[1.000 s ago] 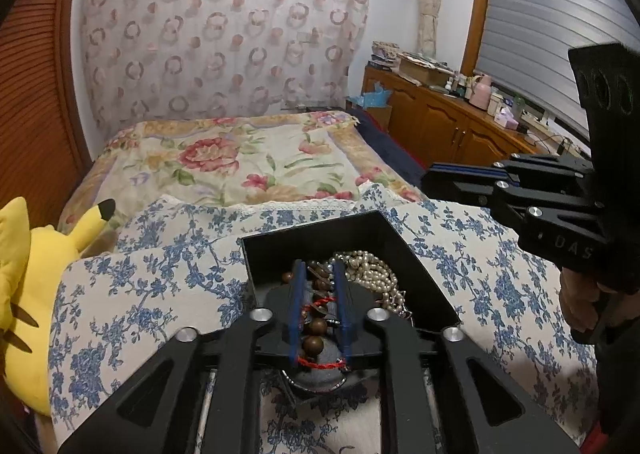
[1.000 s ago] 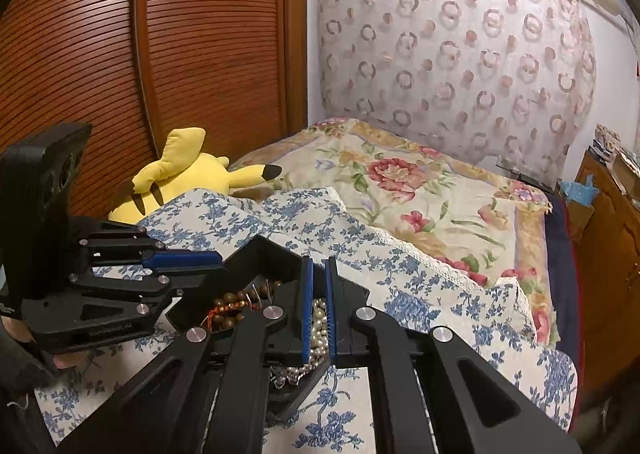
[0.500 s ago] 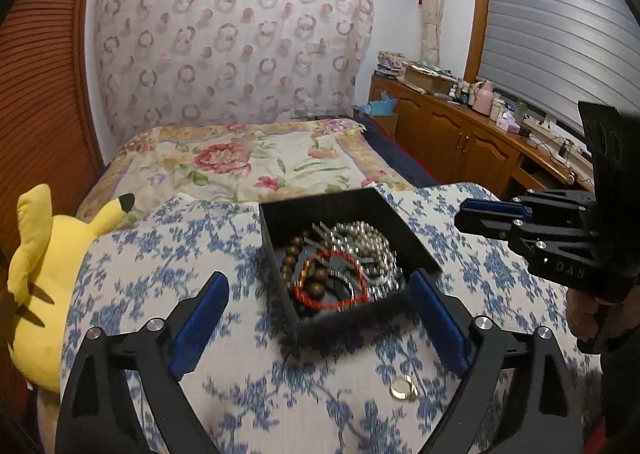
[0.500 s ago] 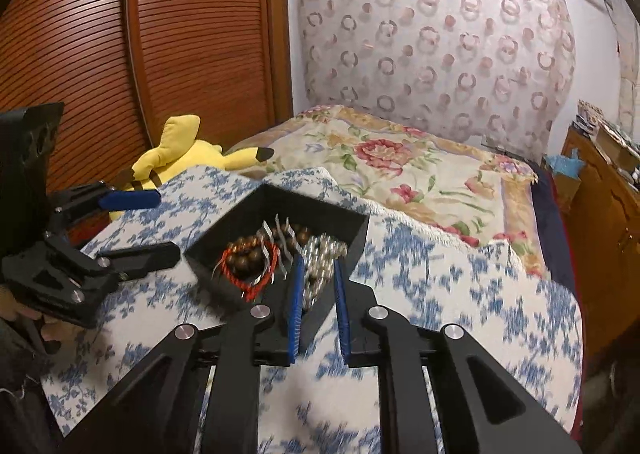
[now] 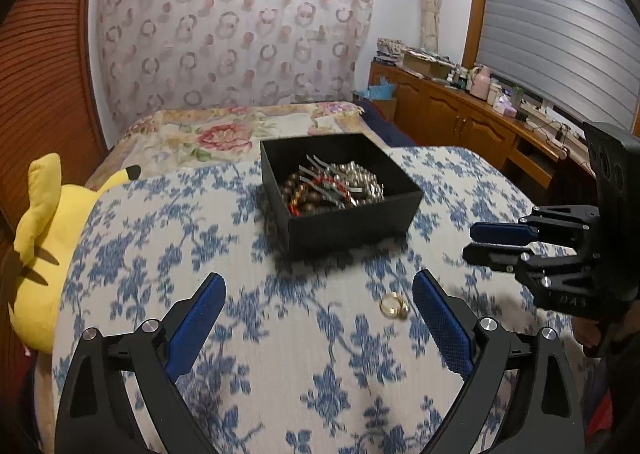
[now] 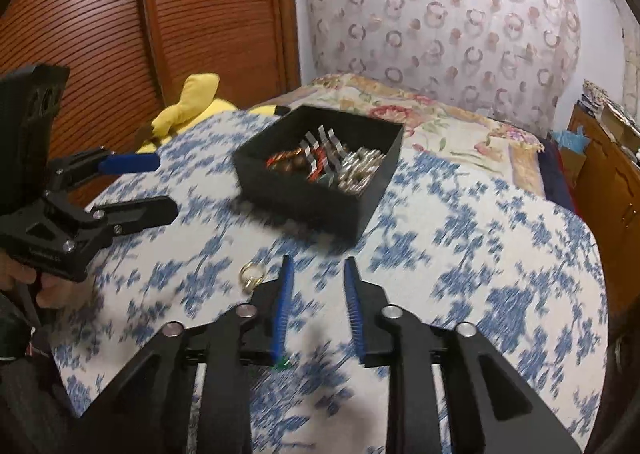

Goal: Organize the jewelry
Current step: 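Grasp the green jade earrings with the right tool while the left tool approaches the gold ring, then grasp the gold pearl ring with the left tool while the right tool holds the jade earrings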

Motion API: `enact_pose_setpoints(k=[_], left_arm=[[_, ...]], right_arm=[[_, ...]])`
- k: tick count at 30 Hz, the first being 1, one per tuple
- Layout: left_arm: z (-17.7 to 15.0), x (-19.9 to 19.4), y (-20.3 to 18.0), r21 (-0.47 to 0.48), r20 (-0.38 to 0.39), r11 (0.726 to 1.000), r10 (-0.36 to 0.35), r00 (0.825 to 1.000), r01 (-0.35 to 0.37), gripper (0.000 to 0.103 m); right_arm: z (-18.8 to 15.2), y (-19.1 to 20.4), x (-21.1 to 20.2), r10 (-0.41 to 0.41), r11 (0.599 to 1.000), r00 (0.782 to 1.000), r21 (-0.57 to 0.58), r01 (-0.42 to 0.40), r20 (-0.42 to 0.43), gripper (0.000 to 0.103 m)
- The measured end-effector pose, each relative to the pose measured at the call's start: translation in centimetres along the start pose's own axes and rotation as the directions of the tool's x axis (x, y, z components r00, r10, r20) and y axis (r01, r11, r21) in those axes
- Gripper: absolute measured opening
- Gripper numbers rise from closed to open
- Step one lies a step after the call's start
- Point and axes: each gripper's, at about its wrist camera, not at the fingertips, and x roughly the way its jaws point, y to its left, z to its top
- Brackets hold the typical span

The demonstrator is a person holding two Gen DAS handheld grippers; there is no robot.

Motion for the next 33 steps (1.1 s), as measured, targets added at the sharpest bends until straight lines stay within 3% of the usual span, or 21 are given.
enact_pose_setpoints(k=[11,27,29,31,33], left_arm=[[-2.5,-0.7,-0.2,-0.003,-0.038,1.0,-0.005,0.999,0.005,0.091],[-3.3,-0.2,-0.4,-0.005,-0.058,1.0,-0.02,0.998,0.019,0.091],[-3.3,-0.2,-0.5,-0.005,-0.059,1.0,-0.023,0.998,0.023,0.091],[-3.3,-0.1,-0.6,-0.004,-0.061,1.0,-0.026,0.998,0.026,0.091],[-3.3,0.1,-0.8,-0.003,-0.066,1.0,-0.029,0.997,0.029,0.091]], right_arm=[[-2.9,2.8,1.1,0.043,0.996,0.991,-0.071,-0.052,-0.126,0.03],[-3.1,2.6,2.1,0.013,0.994,0.99,-0.108,-0.029,-0.143,0.031],[-3.2,2.6,1.9,0.017,0.993,0.99,-0.11,-0.033,-0.141,0.028],[-3.4,2.7,1.8,0.019,0.993,0.99,-0.115,-0.036,-0.141,0.015],[-3.5,2.8,1.6,0.016,0.992,0.99,-0.122,-0.034,-0.139,0.015]])
